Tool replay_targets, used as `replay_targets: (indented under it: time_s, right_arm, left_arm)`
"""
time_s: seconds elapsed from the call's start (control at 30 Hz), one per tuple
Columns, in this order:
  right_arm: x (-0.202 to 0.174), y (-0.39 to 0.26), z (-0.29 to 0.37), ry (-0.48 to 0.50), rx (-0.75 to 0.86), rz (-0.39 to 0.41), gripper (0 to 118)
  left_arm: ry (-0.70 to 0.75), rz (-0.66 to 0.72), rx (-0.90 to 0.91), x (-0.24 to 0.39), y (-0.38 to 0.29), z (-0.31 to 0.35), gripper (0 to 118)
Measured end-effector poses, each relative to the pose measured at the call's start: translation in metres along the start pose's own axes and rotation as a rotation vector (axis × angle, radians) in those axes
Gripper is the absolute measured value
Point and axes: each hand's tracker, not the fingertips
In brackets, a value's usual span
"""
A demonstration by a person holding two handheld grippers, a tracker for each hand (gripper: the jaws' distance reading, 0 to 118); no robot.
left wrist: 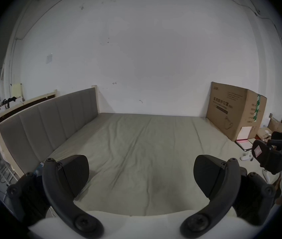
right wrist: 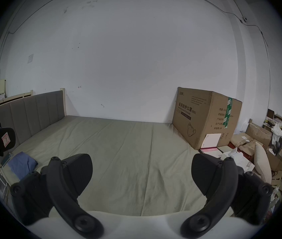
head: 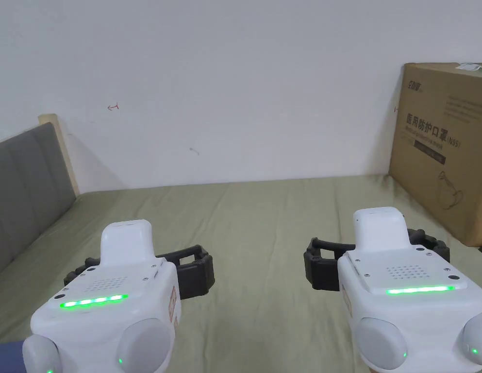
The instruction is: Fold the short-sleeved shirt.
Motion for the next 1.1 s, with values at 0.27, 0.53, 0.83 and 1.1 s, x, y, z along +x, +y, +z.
replay_targets:
  time_s: [0.27, 0.53, 0.83, 1.1]
  right_arm:
    - [0.002, -0.003, 0.000, 0.005, -0.014, 0.000, 114]
    - [0.002, -0.006, 0.000, 0.003, -0.022, 0.008, 114]
    - [0.004, -0.008, -0.001, 0.006, -0.026, -0.009, 114]
    - [0.005, -0.009, -0.003, 0.003, -0.032, -0.005, 114]
  left_arm:
    - [-0.058, 0.026, 0.031, -0.004, 0.001, 0.005, 118]
    - [-0.077, 0.008, 0.063, -0.003, -0.003, 0.008, 118]
    - [-0.067, -0.017, 0.084, -0.001, -0.004, 0.010, 118]
    - [0.003, -0.020, 0.107, 0.002, -0.009, 0.006, 115]
